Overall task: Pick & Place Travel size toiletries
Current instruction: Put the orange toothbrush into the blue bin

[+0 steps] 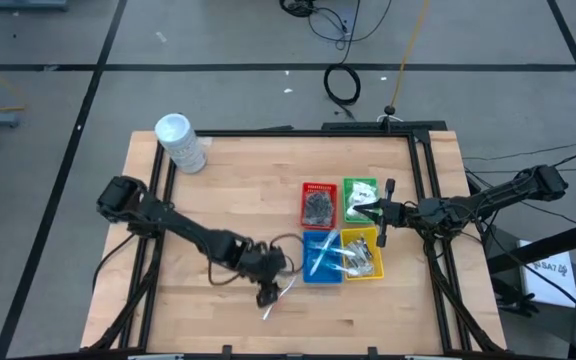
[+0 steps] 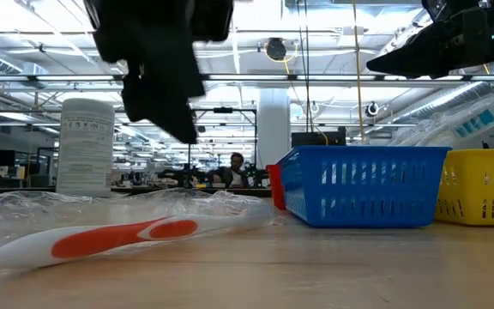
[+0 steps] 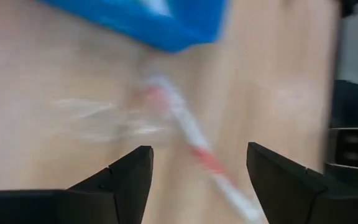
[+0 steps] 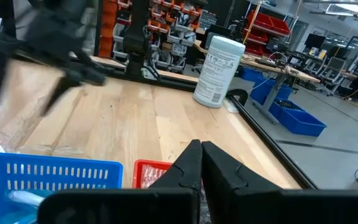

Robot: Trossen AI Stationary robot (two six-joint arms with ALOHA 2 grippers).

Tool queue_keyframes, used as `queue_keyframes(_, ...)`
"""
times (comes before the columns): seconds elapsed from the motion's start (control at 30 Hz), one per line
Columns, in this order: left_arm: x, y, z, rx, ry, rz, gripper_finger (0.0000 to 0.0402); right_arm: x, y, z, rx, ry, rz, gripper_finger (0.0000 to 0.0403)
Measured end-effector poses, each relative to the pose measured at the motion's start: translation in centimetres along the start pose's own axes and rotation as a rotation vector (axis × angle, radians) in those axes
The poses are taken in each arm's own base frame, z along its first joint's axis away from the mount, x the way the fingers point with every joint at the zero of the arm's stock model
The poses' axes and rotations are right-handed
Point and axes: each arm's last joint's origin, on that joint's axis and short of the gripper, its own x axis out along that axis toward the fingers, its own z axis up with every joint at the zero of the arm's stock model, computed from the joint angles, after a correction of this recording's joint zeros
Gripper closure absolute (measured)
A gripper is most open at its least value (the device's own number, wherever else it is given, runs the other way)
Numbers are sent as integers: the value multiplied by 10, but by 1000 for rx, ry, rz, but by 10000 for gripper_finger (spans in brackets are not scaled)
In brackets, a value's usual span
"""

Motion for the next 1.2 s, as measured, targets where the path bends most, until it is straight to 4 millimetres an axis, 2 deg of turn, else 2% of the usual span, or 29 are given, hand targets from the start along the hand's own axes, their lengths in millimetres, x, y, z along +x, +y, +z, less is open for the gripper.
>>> queue_keyframes(0.1, 11, -17, -4, 26, -54, -85, 149, 0, 0, 0, -2, 2, 0, 403)
queue_keyframes(0.2, 23, -25, -9, -19, -76, -112, 149, 0, 0, -1, 0, 5, 1, 403)
queue_keyframes(0.37, 49, -12, -20, -196, 3, -20, 149, 0, 0, 0, 12, 3, 0, 403)
queue_keyframes(0.57, 68, -1, -25, -316, 49, 36, 149, 0, 0, -1, 12, 3, 1, 403)
queue_keyframes(0.9, 56, 19, -48, -450, 280, 300, 158, -1, 1, -6, 16, 11, 2, 403)
queue_keyframes(1.0, 55, 20, -50, -456, 302, 316, 178, -1, 1, -6, 17, 6, 1, 403)
queue_keyframes(1.1, 53, 20, -50, -389, 334, 313, 205, -1, 1, -6, 16, 3, 0, 403)
queue_keyframes(1.2, 51, 21, -44, -364, 348, 300, 235, -1, 1, -6, 16, 3, 0, 403)
